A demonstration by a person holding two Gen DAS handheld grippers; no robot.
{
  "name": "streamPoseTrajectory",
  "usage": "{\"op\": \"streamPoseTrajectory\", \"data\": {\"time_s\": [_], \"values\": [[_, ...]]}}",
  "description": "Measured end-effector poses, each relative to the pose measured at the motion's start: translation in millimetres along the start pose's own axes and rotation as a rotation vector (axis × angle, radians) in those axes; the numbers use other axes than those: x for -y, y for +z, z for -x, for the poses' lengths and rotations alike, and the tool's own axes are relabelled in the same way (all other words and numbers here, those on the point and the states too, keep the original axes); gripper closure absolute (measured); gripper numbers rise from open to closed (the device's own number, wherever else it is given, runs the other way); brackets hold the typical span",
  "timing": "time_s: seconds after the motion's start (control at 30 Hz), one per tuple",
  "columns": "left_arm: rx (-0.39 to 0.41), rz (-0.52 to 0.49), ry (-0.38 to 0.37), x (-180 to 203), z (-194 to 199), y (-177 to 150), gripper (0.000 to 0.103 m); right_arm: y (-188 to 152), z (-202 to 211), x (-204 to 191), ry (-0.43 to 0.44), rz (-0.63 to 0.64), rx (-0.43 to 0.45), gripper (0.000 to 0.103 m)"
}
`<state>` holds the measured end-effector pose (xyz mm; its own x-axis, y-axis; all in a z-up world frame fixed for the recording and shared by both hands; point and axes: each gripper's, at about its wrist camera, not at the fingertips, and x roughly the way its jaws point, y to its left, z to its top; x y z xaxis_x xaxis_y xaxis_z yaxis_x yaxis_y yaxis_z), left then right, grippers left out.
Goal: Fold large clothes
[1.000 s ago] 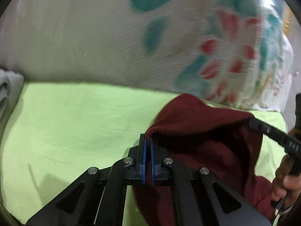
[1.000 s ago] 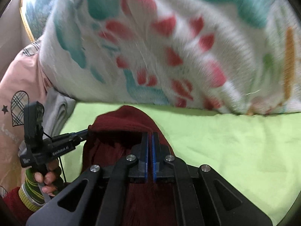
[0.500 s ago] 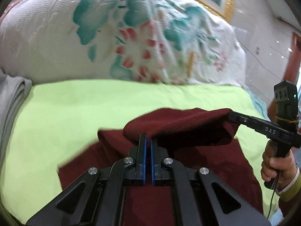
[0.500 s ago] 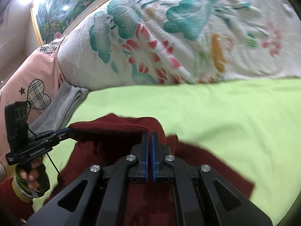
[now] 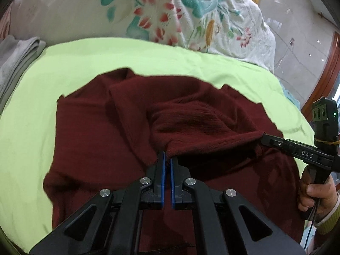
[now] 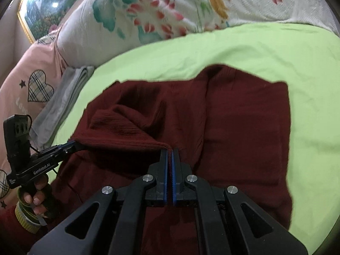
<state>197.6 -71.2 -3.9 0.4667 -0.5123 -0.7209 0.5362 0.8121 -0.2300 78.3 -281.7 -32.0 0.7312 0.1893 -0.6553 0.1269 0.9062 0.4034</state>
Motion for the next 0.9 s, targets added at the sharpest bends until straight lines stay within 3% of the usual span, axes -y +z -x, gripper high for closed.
{"op": "streamPoseTrajectory", "data": {"time_s": [0.13, 0.17, 0.37, 0.53, 0.67, 0.8, 0.9], "values": [[-0.026, 0.005, -0.023, -7, 5, -11, 0.099, -10, -3, -2, 0.010, -0.015, -0.043, 0.095], [-0.033, 0.009, -0.033, -10, 8, -12, 0.099, -12, 0, 0, 0.019, -0.037, -0.055, 0.089], [-0.008, 0.123, -0.095, -40, 37, -8, 0.071, -12, 36, 20, 0.085, -0.167, 0.015, 0.082], [-0.023, 0.266, -0.178, -65, 25, 24, 0.069, 14, 35, 34, 0.103, -0.255, 0.041, 0.082], [-0.083, 0.286, -0.156, -68, 0, 42, 0.067, 29, 26, 26, 0.112, -0.250, 0.035, 0.082], [-0.123, 0.333, -0.173, -74, -18, 46, 0.067, 39, 8, 0, 0.163, -0.182, -0.013, 0.082], [-0.125, 0.326, -0.205, -71, -15, 42, 0.067, 41, -20, -10, 0.236, -0.216, -0.092, 0.078]]}}
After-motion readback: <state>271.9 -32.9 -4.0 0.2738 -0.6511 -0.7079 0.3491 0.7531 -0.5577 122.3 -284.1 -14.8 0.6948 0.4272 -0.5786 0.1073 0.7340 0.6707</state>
